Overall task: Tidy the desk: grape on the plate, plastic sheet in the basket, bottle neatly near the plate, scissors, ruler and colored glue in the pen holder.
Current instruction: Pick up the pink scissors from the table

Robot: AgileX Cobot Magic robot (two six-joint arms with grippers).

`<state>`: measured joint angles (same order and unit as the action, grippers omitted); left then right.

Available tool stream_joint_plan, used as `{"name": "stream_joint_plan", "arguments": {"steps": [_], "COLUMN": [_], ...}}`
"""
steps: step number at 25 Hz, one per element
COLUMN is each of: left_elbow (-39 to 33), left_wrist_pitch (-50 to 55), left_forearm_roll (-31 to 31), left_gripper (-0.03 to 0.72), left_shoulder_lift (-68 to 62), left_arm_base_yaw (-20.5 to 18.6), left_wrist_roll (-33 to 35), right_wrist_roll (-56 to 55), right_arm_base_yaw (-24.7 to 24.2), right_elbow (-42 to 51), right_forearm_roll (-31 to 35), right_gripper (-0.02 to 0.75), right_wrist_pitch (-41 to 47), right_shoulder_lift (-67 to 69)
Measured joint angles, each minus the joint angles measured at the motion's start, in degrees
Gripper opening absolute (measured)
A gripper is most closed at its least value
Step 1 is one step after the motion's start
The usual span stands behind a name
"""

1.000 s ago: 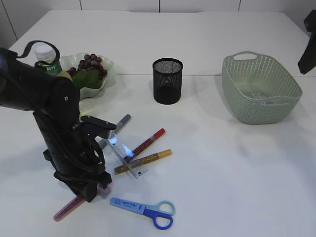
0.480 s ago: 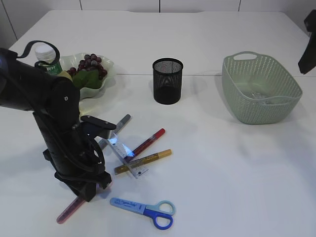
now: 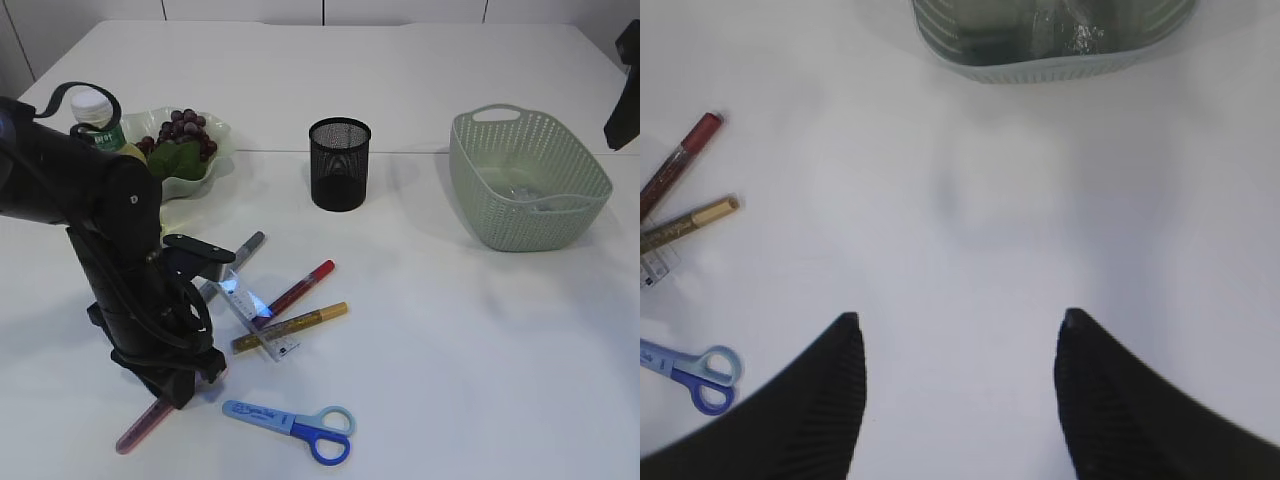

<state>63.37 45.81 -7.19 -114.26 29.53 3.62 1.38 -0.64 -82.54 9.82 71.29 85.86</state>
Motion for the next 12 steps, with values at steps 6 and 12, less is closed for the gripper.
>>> {"name": "stream_joint_plan", "arguments": {"steps": [6,12], "left_elbow": [0.0,0.0], "left_wrist_pitch": [1.63,2.98], "left_forearm_roll": [-0.2,-0.25], "left_gripper": [0.179,0.178], "left_shoulder_lift": [0.0,0.0], "left_arm_base_yaw": [0.0,0.0], "left_wrist_roll": [-0.12,-0.6], "right_wrist_roll": [0.0,0.0], "right_arm_base_yaw": [0.0,0.0], "right_elbow": [0.0,0.0], "right_forearm_roll": [0.0,0.0], "right_gripper": [0.473,0.473], "right_wrist_pitch": [0.0,0.0], "right_shoulder_lift": [0.0,0.0]}}
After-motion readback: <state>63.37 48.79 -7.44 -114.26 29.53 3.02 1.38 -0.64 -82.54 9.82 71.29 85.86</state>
